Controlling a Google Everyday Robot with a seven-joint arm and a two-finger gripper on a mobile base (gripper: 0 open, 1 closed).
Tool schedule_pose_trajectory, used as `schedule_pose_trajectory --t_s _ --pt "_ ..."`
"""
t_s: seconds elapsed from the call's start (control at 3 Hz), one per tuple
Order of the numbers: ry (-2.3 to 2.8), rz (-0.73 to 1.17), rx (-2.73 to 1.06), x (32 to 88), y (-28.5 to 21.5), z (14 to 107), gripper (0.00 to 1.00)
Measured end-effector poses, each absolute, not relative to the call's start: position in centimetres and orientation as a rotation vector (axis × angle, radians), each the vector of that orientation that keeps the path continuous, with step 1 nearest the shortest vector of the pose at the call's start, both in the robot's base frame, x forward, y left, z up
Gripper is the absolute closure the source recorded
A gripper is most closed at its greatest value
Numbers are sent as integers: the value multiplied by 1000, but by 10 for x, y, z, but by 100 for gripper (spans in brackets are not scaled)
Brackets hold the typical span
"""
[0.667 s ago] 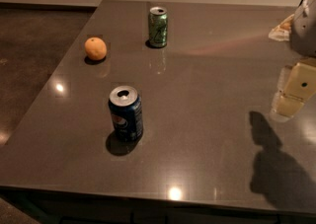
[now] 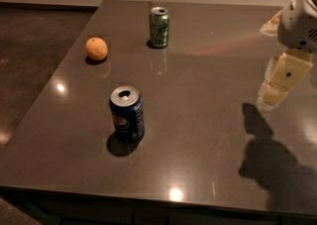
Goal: Move green can near pepsi can
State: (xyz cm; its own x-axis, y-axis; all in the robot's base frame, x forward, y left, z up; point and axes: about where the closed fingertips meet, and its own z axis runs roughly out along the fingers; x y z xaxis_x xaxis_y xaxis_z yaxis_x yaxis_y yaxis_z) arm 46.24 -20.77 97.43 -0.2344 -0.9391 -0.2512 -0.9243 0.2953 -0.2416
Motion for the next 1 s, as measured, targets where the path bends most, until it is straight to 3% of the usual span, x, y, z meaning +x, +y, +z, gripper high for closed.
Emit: schedule_pose_trajectory --t_s 1.0 --pt "2190 36 -1387 597 -159 966 0"
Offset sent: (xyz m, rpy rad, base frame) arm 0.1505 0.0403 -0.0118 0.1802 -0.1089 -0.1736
